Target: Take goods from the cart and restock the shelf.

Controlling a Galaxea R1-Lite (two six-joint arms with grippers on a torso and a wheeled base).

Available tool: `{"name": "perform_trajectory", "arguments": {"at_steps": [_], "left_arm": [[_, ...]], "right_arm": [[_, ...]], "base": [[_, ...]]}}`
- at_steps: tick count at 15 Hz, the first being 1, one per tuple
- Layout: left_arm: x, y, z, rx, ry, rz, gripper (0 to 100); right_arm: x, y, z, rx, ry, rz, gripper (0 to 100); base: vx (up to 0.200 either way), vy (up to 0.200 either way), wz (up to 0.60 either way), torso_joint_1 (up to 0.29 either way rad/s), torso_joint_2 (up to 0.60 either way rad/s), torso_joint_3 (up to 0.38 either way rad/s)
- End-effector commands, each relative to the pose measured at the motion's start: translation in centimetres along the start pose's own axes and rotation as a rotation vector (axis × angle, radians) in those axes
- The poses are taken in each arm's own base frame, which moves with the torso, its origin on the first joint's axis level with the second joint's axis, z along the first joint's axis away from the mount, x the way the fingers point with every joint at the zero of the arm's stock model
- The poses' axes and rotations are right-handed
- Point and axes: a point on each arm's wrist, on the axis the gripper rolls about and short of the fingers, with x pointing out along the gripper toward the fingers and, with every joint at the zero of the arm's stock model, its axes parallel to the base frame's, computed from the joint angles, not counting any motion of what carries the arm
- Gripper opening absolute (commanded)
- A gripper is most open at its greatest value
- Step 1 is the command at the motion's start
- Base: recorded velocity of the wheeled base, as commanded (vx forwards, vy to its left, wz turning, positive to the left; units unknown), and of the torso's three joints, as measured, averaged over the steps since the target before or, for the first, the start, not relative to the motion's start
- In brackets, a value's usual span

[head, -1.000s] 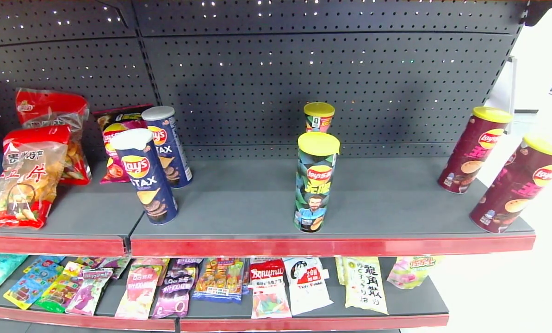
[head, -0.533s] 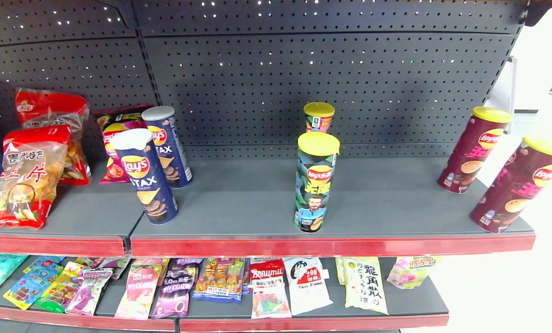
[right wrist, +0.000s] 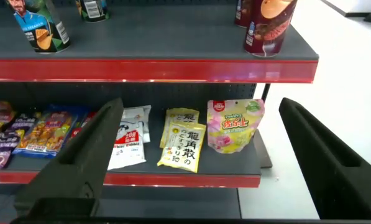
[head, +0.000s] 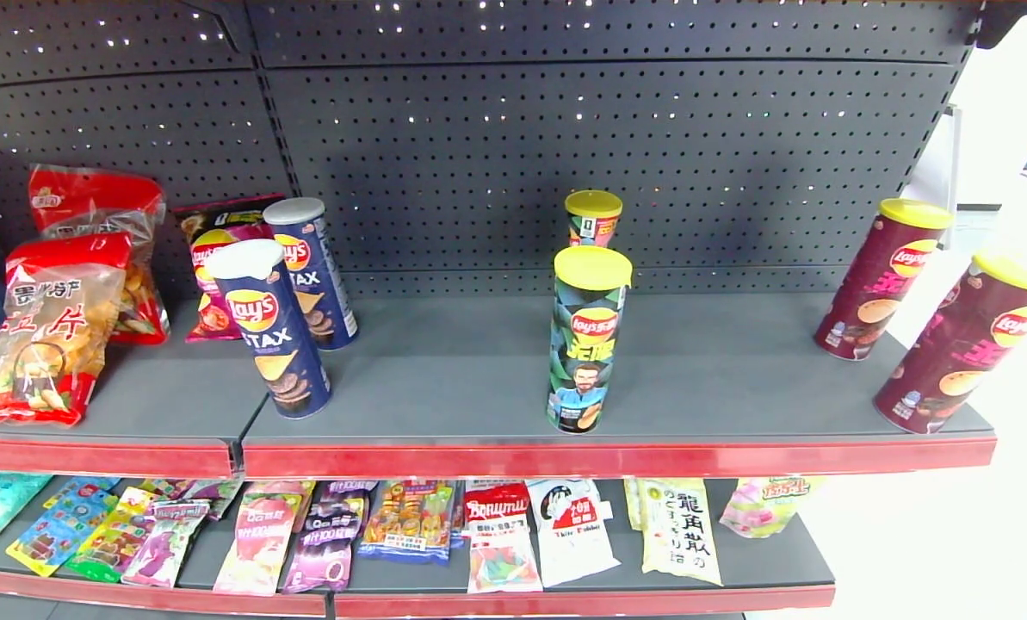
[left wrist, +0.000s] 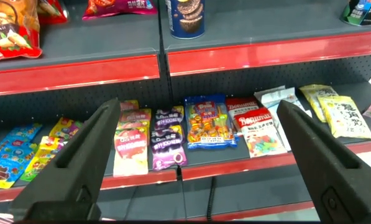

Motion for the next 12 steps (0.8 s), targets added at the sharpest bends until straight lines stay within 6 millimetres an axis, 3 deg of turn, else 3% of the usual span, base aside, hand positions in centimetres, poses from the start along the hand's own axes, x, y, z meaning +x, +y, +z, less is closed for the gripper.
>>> {"name": "perform_trajectory", "arguments": {"at_steps": [1, 12], "left_arm": [[0.02, 0.00, 0.01, 0.008, 0.001, -0.002, 100], [-0.02, 0.01, -0.01, -0.048, -0.002, 0.008, 100]], "right_arm": [[-0.01, 0.00, 0.01, 0.000, -0.001, 0.000, 100], [-0.01, 0.00, 0.01, 0.000, -0.001, 0.000, 100]], "base": [[0.000, 0.000, 0.00, 0.000, 0.00, 0.000], [0.000, 0.000, 0.00, 0.000, 0.00, 0.000]]}}
